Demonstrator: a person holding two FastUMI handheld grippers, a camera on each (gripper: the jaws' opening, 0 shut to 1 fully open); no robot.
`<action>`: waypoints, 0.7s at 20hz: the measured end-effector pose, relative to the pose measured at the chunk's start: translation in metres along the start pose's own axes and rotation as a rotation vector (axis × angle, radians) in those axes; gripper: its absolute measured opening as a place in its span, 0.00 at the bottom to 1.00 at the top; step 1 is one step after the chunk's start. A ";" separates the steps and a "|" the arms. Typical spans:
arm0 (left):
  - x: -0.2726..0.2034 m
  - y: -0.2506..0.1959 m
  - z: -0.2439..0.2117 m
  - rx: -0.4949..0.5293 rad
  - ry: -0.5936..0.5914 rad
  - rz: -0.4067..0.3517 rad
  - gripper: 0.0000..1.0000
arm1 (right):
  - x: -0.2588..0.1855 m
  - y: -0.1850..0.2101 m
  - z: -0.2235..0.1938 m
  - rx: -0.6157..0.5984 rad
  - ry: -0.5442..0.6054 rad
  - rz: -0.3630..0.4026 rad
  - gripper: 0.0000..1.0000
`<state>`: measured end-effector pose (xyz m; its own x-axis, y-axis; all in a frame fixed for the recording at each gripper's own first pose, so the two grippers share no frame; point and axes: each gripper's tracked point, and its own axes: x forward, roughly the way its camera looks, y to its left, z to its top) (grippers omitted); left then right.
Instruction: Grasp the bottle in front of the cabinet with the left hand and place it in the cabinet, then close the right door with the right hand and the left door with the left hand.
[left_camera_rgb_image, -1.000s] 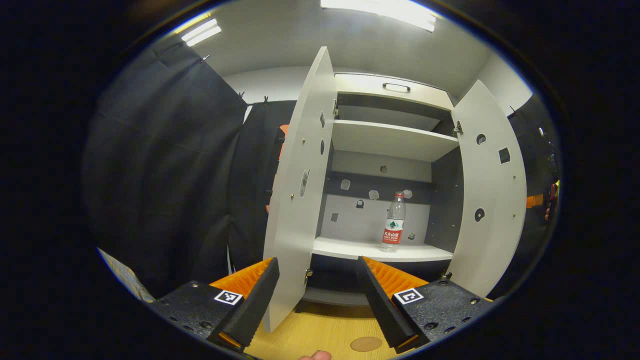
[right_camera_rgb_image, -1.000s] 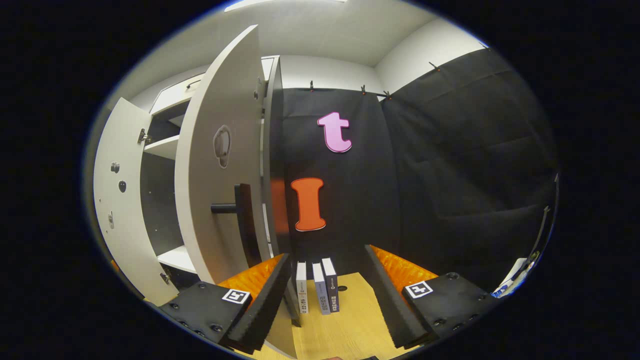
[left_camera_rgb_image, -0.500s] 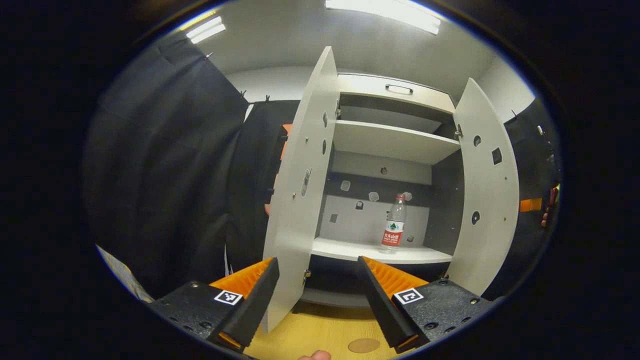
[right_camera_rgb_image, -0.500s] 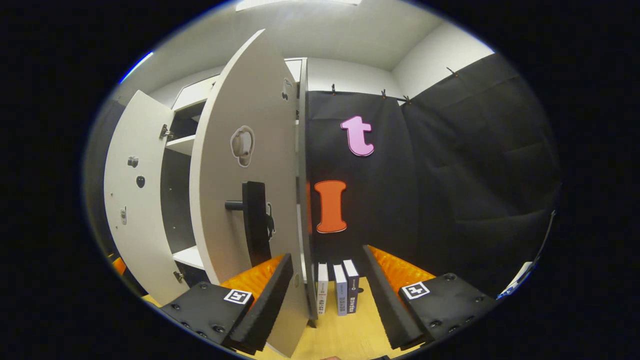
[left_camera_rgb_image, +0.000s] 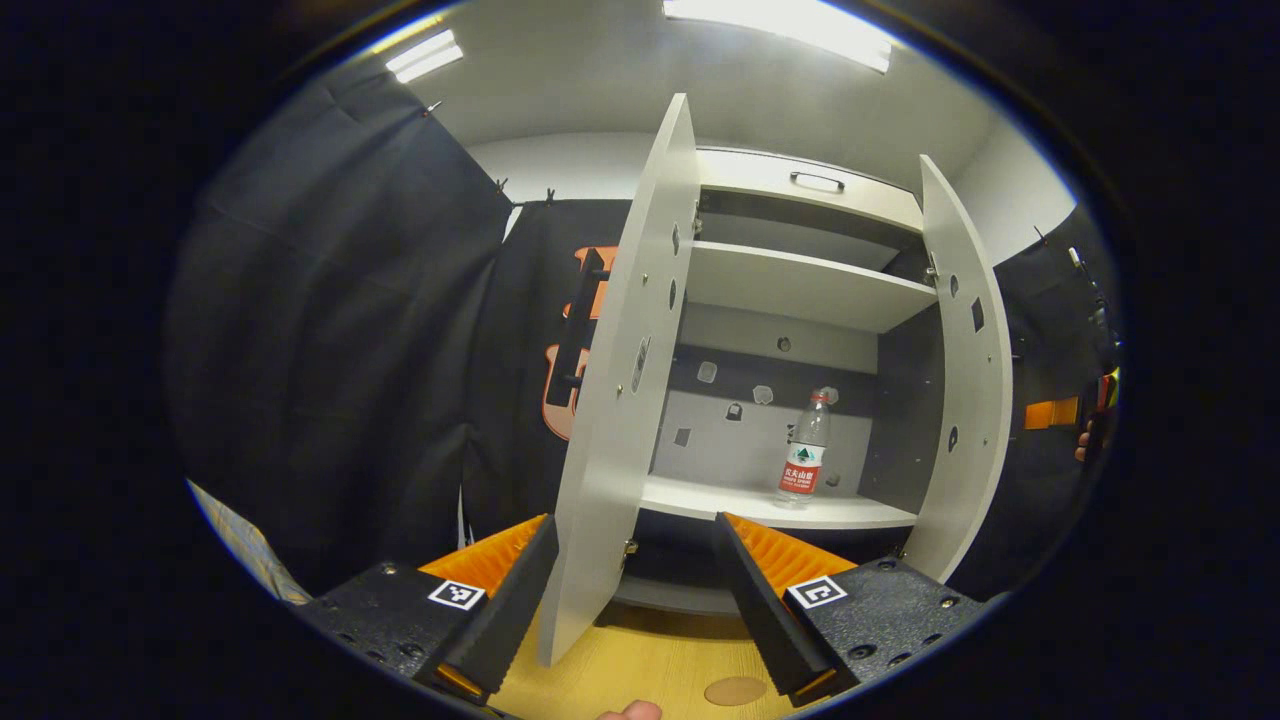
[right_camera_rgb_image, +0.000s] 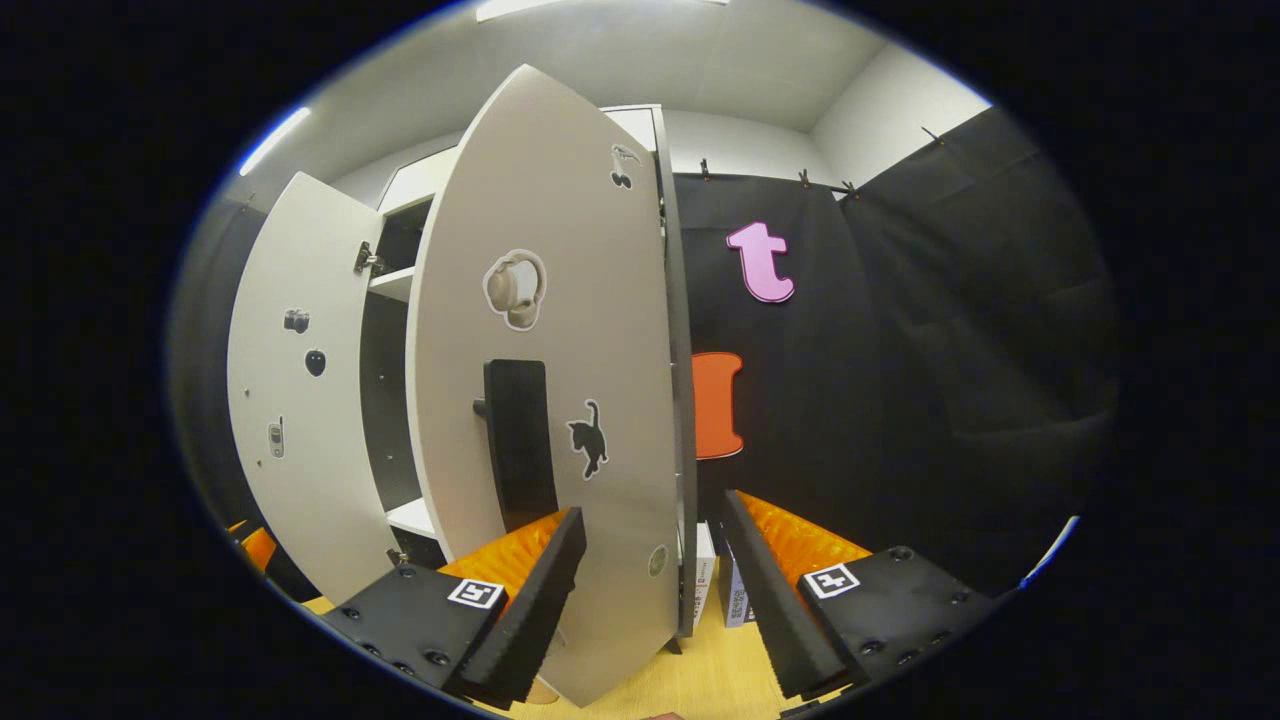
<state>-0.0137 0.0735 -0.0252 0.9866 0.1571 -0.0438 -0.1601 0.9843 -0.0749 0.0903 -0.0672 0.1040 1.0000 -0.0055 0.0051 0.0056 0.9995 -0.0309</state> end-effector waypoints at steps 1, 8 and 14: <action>0.000 0.001 0.001 0.001 0.000 0.002 0.95 | 0.003 0.007 -0.001 0.005 0.002 0.013 0.93; -0.005 0.017 0.010 0.012 -0.021 0.040 0.95 | 0.024 0.050 -0.018 0.032 0.039 0.108 0.89; 0.003 0.062 0.044 -0.044 -0.059 0.140 0.94 | 0.017 0.048 -0.022 -0.013 0.036 0.088 0.95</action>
<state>-0.0195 0.1387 0.0136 0.9545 0.2983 0.0021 -0.2961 0.9481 -0.1160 0.1075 -0.0201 0.0805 0.9962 0.0807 -0.0339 -0.0821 0.9957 -0.0424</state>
